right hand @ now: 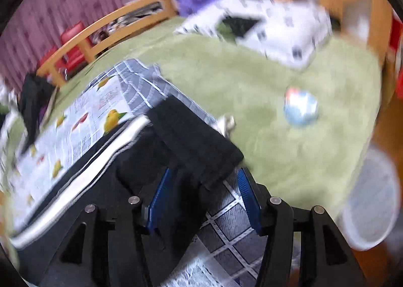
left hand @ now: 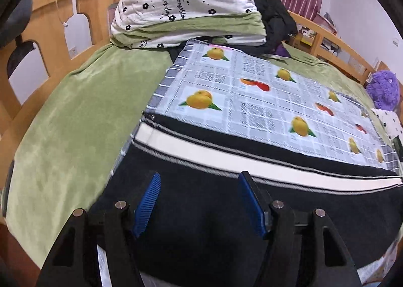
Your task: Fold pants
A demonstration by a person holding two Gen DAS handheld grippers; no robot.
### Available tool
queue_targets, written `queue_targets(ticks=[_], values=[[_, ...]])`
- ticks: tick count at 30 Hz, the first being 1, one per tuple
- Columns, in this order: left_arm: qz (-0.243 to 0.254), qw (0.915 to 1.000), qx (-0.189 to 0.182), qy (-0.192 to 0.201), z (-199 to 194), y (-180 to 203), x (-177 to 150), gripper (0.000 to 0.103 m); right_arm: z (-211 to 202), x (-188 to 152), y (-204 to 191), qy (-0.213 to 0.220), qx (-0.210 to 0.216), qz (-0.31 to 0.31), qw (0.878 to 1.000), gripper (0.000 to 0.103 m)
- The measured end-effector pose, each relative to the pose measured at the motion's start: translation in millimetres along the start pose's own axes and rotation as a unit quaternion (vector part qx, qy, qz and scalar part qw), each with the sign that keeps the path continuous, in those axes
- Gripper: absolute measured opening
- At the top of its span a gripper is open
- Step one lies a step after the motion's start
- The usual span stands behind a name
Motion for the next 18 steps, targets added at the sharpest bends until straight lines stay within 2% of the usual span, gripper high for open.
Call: queue_targets(ticks=[2, 6, 8, 10, 11, 13, 15, 16, 18], values=[[0.008, 0.9998, 0.013, -0.014, 20, -6, 12, 0.062, -15, 13, -30, 0.014, 0.009, -0.039, 0.999, 0.056], [0.004, 0.9983, 0.047, -0.033, 53, -28, 31, 0.062, -24, 11, -125, 0.021, 0.075, -0.131, 0.988, 0.063], [-0.008, 0.9979, 0.054, -0.035, 66, -42, 40, 0.062, -14, 3, -169, 0.013, 0.108, -0.174, 0.979, 0.063], [-0.020, 0.9977, 0.041, -0.051, 81, -51, 46, 0.062, -4, -8, -207, -0.002, 0.135, -0.206, 0.969, 0.063], [-0.021, 0.9974, 0.034, -0.060, 89, -53, 48, 0.062, 6, -12, -227, -0.011, 0.146, -0.224, 0.964, 0.063], [-0.019, 0.9964, 0.045, -0.069, 104, -56, 49, 0.061, 24, -23, -261, -0.027, 0.157, -0.254, 0.954, 0.063], [-0.004, 0.9955, 0.067, -0.068, 113, -56, 49, 0.034, 38, -36, -290, -0.036, 0.165, -0.287, 0.943, 0.063], [0.001, 0.9952, 0.073, -0.064, 114, -58, 49, 0.024, 45, -40, -303, -0.039, 0.166, -0.306, 0.937, 0.063], [-0.022, 0.9976, 0.044, -0.049, 109, -68, 53, 0.023, 55, -48, -321, -0.039, 0.166, -0.337, 0.926, 0.063]])
Point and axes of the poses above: each gripper's, at about its wrist camera, not at the fingertips, and z roughly the way its jaws point, y to its right, x to its top, the point moved 3 cm from there along z, roughly the way its jaws point, and after that the axes turned 3 degrees about -x, right-handed, at the moved point
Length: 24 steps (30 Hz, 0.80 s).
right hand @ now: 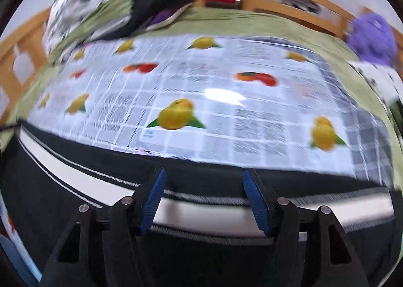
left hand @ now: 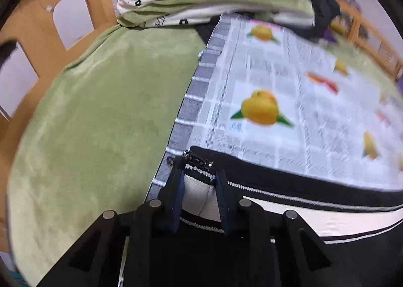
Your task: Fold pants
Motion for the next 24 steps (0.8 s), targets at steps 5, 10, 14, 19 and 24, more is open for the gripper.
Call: queue_targets(ticks=[5, 10, 14, 19, 24], values=[[-0.011, 0.9998, -0.009, 0.012, -3, -6, -5, 0.023, 37, 9, -25, -0.036, 0.024, -0.071, 0.997, 0.060], [-0.015, 0.9996, -0.018, 0.016, -9, -9, -6, 0.023, 41, -2, -42, -0.065, 0.036, -0.143, 0.987, 0.020], [-0.019, 0.9993, -0.027, 0.017, -11, -12, -6, 0.023, 34, -3, -50, -0.046, 0.017, -0.158, 0.986, 0.005], [-0.035, 0.9985, -0.038, 0.018, -12, -16, -1, 0.023, 22, 13, -41, -0.003, 0.026, -0.123, 0.992, 0.004], [-0.004, 1.0000, 0.004, 0.006, 3, -6, -6, 0.028, 56, 9, -45, -0.024, 0.010, -0.107, 0.994, 0.009]])
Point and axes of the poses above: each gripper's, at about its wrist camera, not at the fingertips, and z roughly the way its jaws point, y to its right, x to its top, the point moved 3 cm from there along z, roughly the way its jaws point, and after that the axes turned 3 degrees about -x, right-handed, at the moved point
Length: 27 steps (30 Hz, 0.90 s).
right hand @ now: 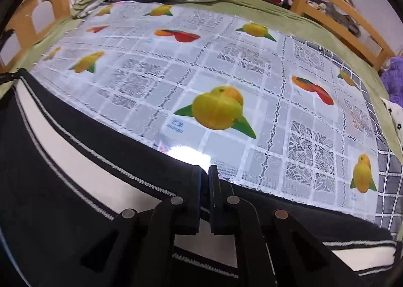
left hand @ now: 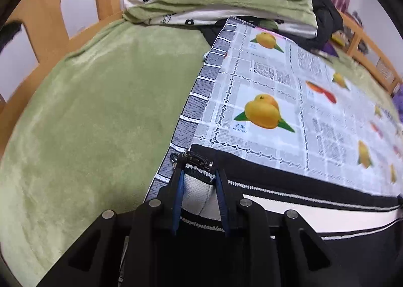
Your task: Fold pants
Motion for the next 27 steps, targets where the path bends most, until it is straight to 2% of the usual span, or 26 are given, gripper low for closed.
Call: queue_targets(ticks=[3, 5, 6, 7, 8, 10, 12, 15, 17, 18, 20, 22, 25, 27], values=[[0.010, 0.9996, 0.026, -0.002, -11, 4, -1, 0.034, -13, -1, 10, 0.011, 0.017, 0.050, 0.999, 0.012], [0.026, 0.9988, 0.040, 0.006, -24, 8, -4, 0.038, -39, -8, 29, 0.043, 0.005, 0.086, 0.995, 0.015], [0.036, 0.9986, 0.038, 0.013, -32, 12, -5, 0.040, -52, -14, 43, 0.060, -0.016, 0.105, 0.993, 0.025], [0.044, 0.9984, 0.031, 0.020, -38, 18, -5, 0.047, -62, -21, 55, 0.069, -0.034, 0.123, 0.989, 0.033], [0.049, 0.9983, 0.017, 0.027, -43, 24, -5, 0.051, -67, -26, 66, 0.071, -0.046, 0.135, 0.987, 0.043], [0.059, 0.9973, -0.022, 0.037, -46, 43, -4, 0.052, -72, -41, 93, 0.068, -0.081, 0.161, 0.981, 0.044], [0.067, 0.9951, -0.067, 0.030, -37, 70, -5, 0.052, -60, -54, 118, 0.041, -0.115, 0.189, 0.974, 0.044], [0.093, 0.9888, -0.117, 0.010, -17, 116, -14, 0.052, -29, -68, 140, 0.017, -0.119, 0.215, 0.969, 0.044], [0.124, 0.9881, -0.092, 0.007, -6, 141, -22, 0.052, -23, -67, 139, 0.027, -0.128, 0.205, 0.970, 0.045], [0.132, 0.9896, -0.056, 0.008, 4, 145, -25, 0.052, -21, -66, 140, 0.031, -0.132, 0.205, 0.969, 0.045], [0.117, 0.9928, -0.022, 0.006, 15, 136, -26, 0.059, -21, -67, 142, 0.034, -0.126, 0.210, 0.969, 0.046], [0.075, 0.9967, -0.032, -0.001, 21, 113, -20, 0.068, -21, -68, 146, 0.039, -0.116, 0.218, 0.968, 0.046], [0.053, 0.9985, -0.007, -0.008, 12, 92, -17, 0.066, -20, -68, 143, 0.031, -0.124, 0.211, 0.969, 0.048], [0.049, 0.9986, -0.018, -0.010, -2, 85, -23, 0.064, -25, -67, 139, 0.015, -0.135, 0.220, 0.966, 0.048]])
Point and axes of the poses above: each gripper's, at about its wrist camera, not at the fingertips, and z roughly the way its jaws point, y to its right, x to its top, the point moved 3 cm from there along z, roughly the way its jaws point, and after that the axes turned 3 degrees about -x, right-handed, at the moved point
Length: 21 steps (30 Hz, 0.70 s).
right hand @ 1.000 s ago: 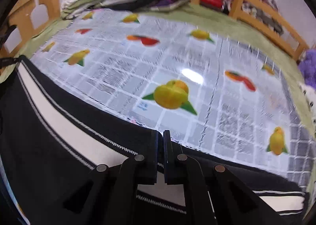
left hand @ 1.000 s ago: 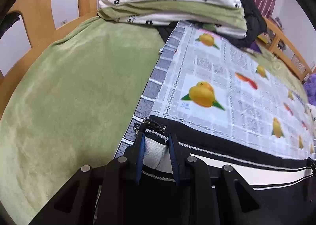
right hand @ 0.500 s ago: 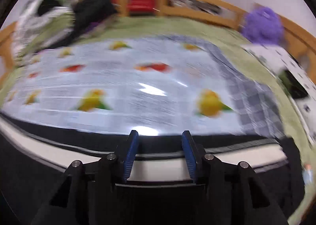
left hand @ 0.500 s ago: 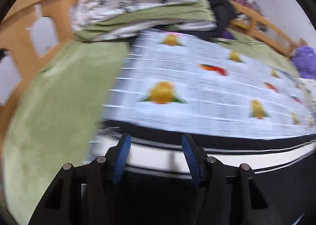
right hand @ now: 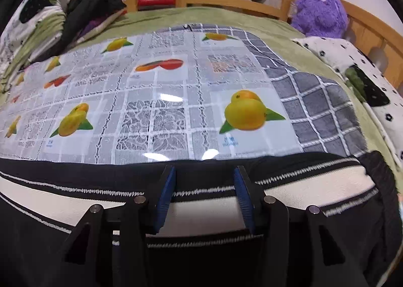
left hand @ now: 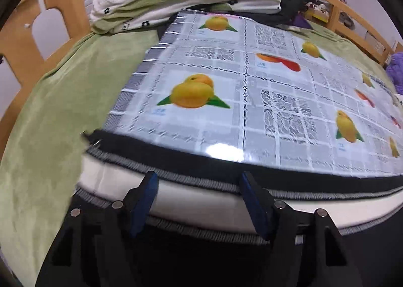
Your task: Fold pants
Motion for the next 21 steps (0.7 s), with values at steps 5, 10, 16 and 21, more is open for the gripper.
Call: queue_targets(ticks=[5, 10, 16, 21], values=[[-0.014, 0.9986, -0.050, 0.009, -58, -12, -39, 0.064, -37, -20, -9, -0.014, 0.055, 0.049, 0.997, 0.048], [-0.048, 0.9942, -0.096, 0.008, -100, -30, -94, 0.064, -88, -43, -39, -0.005, 0.072, 0.036, 0.997, 0.048], [-0.133, 0.9822, -0.127, 0.039, -118, -75, -151, 0.058, -144, -58, -78, -0.009, 0.086, 0.032, 0.996, 0.049], [-0.173, 0.9784, -0.101, 0.052, -98, -116, -149, 0.048, -184, -67, -103, -0.003, 0.110, 0.036, 0.993, 0.050]])
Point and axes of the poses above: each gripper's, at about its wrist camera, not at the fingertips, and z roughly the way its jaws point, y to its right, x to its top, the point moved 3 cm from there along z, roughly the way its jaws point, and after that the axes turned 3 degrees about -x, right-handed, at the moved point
